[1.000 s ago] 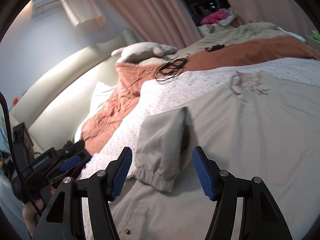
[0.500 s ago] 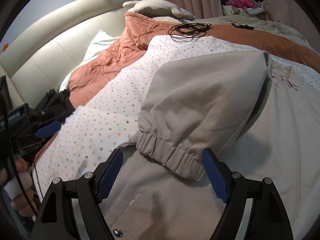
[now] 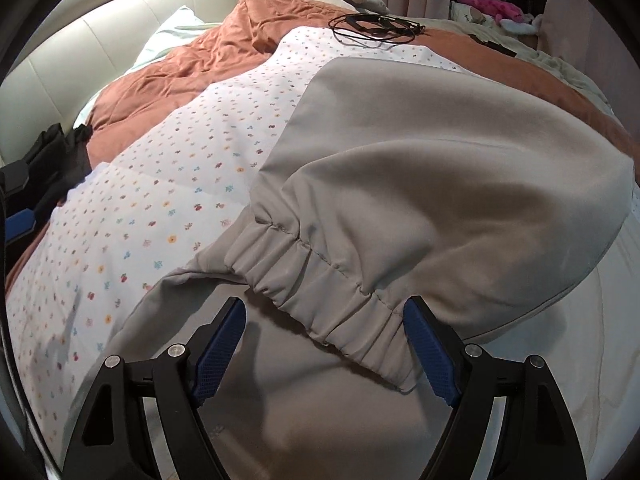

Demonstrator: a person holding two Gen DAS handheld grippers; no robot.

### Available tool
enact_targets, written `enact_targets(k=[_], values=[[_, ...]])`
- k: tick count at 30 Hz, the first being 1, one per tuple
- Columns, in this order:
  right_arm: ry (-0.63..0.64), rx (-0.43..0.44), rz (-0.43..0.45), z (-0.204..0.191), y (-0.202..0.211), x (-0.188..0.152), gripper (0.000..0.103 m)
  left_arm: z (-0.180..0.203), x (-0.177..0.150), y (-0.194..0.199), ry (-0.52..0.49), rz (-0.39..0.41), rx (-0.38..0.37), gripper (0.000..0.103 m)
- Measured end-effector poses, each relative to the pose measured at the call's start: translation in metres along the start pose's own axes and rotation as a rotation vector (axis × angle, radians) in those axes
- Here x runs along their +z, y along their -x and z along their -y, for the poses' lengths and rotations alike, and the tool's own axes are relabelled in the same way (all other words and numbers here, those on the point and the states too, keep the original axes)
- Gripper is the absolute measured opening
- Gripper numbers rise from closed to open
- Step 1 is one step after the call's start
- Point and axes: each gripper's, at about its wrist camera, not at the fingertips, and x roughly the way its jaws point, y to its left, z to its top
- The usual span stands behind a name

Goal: Fold large clothes

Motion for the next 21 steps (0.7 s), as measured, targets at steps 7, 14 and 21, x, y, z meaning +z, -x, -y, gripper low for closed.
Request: enact_targets(k=[7, 14, 21], values=[[-0.137, 0.070, 0.034, 0.044, 0.022, 0.000, 0.017, 0.017, -0.008, -0.012, -0.040, -0.031, 0.008, 0.059], [-0.324, 0.192, 0.199, 0.106, 0.095, -0.001, 0.014, 0.045, -0.020, -0.019, -0.128, -0.048, 0.019, 0.059], [-0.525, 0.275, 0.335, 0.174, 0.144, -0.020, 0.014, 0.068, -0.032, -0.021, -0.211, -0.070, 0.048, 0.059]])
